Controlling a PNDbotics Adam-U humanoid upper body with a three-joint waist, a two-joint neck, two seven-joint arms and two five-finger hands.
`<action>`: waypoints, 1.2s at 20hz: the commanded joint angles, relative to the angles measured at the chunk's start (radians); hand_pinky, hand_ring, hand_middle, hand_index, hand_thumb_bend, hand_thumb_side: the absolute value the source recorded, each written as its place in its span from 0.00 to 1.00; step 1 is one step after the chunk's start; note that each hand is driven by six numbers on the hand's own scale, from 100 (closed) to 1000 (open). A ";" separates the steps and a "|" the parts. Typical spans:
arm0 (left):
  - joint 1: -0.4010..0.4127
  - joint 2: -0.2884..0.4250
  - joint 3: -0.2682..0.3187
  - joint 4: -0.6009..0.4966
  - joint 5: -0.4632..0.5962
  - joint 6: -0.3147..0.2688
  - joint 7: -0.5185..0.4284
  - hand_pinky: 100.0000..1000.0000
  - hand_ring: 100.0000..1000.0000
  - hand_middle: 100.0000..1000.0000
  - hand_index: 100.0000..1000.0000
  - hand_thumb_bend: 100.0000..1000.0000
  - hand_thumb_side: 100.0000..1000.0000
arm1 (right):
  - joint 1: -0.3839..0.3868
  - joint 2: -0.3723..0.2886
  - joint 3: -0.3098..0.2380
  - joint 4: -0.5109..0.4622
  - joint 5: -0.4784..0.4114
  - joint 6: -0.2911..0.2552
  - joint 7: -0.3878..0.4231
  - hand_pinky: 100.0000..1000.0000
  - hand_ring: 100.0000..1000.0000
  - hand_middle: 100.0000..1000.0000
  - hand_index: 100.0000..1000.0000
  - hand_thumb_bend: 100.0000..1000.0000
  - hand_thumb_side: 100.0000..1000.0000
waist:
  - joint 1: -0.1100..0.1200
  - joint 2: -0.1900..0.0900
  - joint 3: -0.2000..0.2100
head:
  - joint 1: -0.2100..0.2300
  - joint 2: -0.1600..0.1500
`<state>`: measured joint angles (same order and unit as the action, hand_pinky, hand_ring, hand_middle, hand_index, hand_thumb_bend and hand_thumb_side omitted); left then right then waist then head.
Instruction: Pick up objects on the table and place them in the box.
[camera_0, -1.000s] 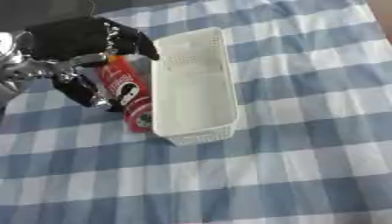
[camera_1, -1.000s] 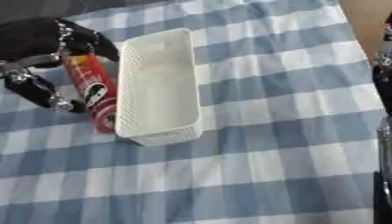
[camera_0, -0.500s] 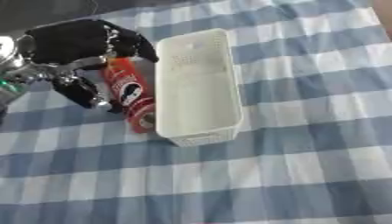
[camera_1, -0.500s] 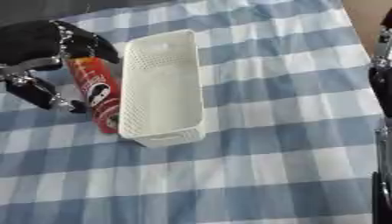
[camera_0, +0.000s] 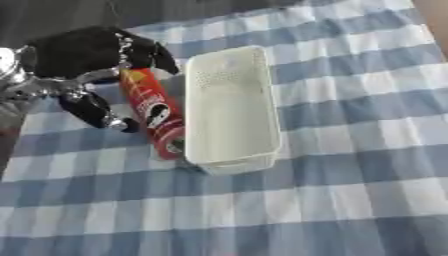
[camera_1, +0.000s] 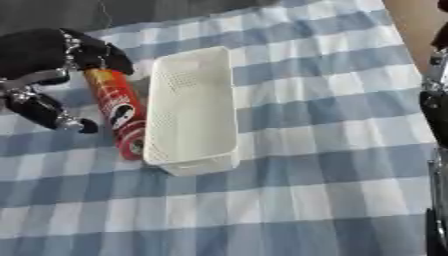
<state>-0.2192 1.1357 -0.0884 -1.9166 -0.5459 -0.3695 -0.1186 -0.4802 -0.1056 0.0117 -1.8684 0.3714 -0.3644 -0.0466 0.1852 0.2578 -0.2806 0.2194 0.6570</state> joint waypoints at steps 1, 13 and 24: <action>-0.003 0.036 0.024 0.005 -0.012 0.004 0.000 0.60 0.68 0.73 0.85 0.67 0.00 | -0.009 0.000 -0.001 -0.018 -0.001 -0.001 0.005 0.76 0.91 0.93 0.90 0.00 0.48 | -0.007 -0.021 0.000 | -0.007 -0.020; -0.004 0.017 0.034 0.072 -0.076 0.004 0.012 0.60 0.68 0.73 0.84 0.67 0.00 | -0.030 -0.005 -0.003 -0.008 -0.002 -0.005 0.006 0.76 0.91 0.93 0.90 0.00 0.48 | -0.007 -0.002 -0.013 | -0.007 -0.031; -0.015 -0.001 0.031 0.111 -0.089 0.000 0.016 0.60 0.68 0.73 0.84 0.65 0.00 | -0.037 -0.006 -0.003 -0.004 -0.005 -0.007 0.009 0.76 0.91 0.93 0.90 0.00 0.47 | -0.007 0.005 -0.020 | -0.008 -0.032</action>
<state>-0.2216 1.1159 -0.0722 -1.8040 -0.6260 -0.3692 -0.1058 -0.5012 -0.1057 0.0116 -1.8634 0.3702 -0.3681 -0.0397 0.1851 0.2782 -0.3006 0.2193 0.6398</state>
